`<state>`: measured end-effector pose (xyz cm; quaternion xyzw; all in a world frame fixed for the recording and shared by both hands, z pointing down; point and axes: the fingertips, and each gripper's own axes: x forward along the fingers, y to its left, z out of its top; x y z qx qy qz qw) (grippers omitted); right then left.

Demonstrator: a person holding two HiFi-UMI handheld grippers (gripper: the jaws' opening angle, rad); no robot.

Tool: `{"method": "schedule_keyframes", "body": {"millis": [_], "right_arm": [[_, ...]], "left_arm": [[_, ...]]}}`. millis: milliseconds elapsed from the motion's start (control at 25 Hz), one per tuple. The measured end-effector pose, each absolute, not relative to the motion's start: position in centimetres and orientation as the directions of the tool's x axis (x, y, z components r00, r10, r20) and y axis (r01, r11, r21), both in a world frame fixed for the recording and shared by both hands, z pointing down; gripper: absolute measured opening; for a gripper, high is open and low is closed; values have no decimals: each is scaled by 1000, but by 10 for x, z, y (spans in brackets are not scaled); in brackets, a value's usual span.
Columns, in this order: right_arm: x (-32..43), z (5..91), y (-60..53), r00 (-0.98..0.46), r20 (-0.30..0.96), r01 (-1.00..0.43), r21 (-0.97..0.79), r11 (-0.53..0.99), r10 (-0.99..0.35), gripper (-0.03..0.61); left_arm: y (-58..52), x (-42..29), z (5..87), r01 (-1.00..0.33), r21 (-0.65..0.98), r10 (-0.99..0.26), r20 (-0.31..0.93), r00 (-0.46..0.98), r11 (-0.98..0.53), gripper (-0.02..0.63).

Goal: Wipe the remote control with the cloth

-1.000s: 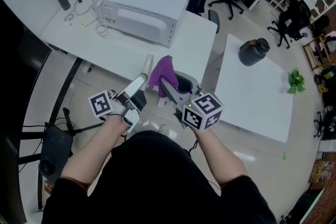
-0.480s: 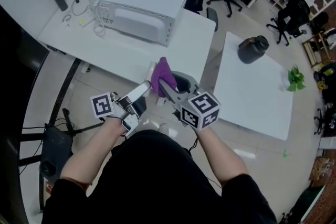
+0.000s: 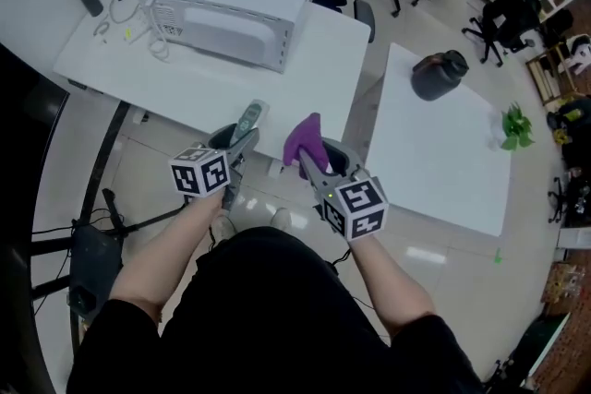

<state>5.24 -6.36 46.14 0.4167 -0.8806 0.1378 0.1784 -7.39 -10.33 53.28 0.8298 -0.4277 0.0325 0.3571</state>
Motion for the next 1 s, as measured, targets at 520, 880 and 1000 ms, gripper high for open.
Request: {"method": "schedule_keyframes", "body": {"millis": [520,880,1000], "right_arm": [[100,498,-57,-534,536,-803,-78,591,-654,144],[114,520,-71,-533,573,-794,-84,603,-623,146],[112,527,-81,-529,586,-792,-81,605,-614,147]], "left_arm": [[-167,-30,655,-927,124,-666,662,343,-354,241],[-167,-22,683,-940,78,-655,699,289,-331,247],[-167,-23,682,-941,61,-660,698,278,-333,265]]}}
